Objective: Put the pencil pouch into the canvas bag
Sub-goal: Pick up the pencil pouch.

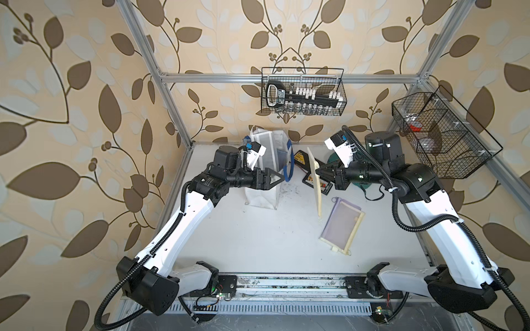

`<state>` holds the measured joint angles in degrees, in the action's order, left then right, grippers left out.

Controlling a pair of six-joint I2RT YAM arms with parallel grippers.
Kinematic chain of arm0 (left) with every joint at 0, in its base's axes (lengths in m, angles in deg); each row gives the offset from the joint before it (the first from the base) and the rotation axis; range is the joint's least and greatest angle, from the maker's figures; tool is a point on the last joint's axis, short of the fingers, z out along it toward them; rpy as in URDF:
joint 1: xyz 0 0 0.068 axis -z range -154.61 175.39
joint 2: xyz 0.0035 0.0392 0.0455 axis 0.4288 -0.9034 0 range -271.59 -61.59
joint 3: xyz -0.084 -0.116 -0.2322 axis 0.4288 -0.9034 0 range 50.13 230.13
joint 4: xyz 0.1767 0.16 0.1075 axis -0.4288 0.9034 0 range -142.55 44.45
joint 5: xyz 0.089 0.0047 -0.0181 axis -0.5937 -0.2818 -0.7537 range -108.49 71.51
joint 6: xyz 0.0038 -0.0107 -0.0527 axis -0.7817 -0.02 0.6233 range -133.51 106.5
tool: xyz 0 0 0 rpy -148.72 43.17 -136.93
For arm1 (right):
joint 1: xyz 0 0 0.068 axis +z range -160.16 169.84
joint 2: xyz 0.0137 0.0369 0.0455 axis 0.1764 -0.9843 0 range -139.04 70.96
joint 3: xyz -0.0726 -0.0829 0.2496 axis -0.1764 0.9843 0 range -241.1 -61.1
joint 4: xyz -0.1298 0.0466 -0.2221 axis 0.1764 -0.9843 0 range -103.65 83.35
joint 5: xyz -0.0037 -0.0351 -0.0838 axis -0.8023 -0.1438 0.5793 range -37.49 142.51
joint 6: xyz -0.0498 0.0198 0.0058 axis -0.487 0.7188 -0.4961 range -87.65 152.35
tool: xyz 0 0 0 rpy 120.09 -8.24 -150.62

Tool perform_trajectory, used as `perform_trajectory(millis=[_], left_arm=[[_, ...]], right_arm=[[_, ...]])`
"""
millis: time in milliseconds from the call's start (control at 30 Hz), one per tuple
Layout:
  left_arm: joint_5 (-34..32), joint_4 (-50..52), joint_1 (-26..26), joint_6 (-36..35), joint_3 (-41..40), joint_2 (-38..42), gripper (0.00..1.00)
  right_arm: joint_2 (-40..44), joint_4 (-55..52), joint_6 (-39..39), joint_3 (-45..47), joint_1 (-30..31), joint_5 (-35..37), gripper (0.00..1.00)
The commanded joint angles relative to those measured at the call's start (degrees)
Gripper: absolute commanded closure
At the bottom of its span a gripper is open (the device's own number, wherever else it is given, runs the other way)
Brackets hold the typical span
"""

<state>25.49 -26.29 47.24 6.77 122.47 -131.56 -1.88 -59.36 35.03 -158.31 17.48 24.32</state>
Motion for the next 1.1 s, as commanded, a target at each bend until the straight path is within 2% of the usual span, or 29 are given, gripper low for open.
perform_trajectory(millis=[0,333,533,633,867,967,1067], left_arm=[[4.7,-4.7,0.7,1.9,2.3,1.2,0.08],[10.6,-17.6,0.7,8.6,0.3,0.2,0.08],[12.4,-23.7,1.0,9.7,2.7,-2.3,0.01],[13.6,-26.4,1.5,10.1,3.7,-4.3,0.01],[18.9,-37.1,4.0,16.1,4.8,-7.8,0.02],[19.8,-39.3,4.8,17.4,4.4,-8.5,0.06],[20.2,-46.7,5.0,22.4,2.0,-8.2,0.11]], right_arm=[[-0.7,1.7,-0.9,-2.8,0.2,-6.0,1.0],[-2.0,3.1,0.7,-7.2,0.3,-17.5,1.0],[-2.9,1.7,1.6,-10.4,0.2,-23.0,1.0],[-2.7,1.8,2.1,-10.5,0.4,-24.0,1.0],[-2.9,1.9,3.2,-11.4,0.3,-24.1,1.0],[-3.3,1.8,3.7,-12.5,0.3,-24.0,1.0],[-3.4,2.0,4.3,-13.4,0.3,-24.4,1.0]])
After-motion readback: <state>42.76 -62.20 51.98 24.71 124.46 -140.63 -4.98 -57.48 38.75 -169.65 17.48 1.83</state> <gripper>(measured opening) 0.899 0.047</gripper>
